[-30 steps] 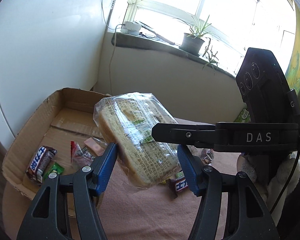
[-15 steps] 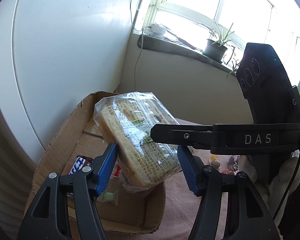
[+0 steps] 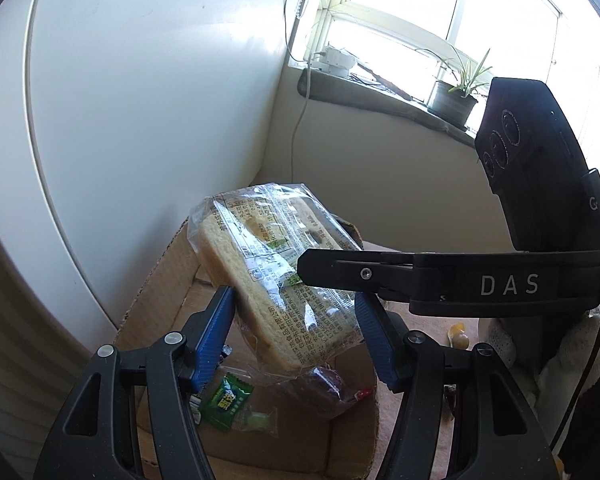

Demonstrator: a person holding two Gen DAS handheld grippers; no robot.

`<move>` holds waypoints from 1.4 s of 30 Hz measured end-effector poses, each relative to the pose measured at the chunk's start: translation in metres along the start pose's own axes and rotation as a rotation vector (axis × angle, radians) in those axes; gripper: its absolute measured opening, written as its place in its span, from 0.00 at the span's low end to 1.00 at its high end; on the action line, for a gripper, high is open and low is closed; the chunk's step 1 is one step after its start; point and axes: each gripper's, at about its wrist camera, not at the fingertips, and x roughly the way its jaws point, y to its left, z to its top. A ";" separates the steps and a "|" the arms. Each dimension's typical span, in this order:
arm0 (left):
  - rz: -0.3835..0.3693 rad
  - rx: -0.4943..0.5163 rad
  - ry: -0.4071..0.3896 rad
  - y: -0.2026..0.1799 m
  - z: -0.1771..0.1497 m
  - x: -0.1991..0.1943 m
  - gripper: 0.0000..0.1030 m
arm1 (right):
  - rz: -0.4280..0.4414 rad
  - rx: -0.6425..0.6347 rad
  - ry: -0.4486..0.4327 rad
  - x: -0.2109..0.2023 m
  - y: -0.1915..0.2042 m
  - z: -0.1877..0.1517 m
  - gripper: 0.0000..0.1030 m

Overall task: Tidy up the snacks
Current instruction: 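Carry the bread loaf with both tools into the cardboard box, then open both tools to release the bread loaf in the box, then withdraw both tools from the box toward the remaining snacks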

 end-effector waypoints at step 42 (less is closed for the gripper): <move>0.044 0.048 -0.046 -0.019 -0.012 -0.034 0.59 | -0.204 -0.059 -0.091 -0.045 0.016 -0.024 0.57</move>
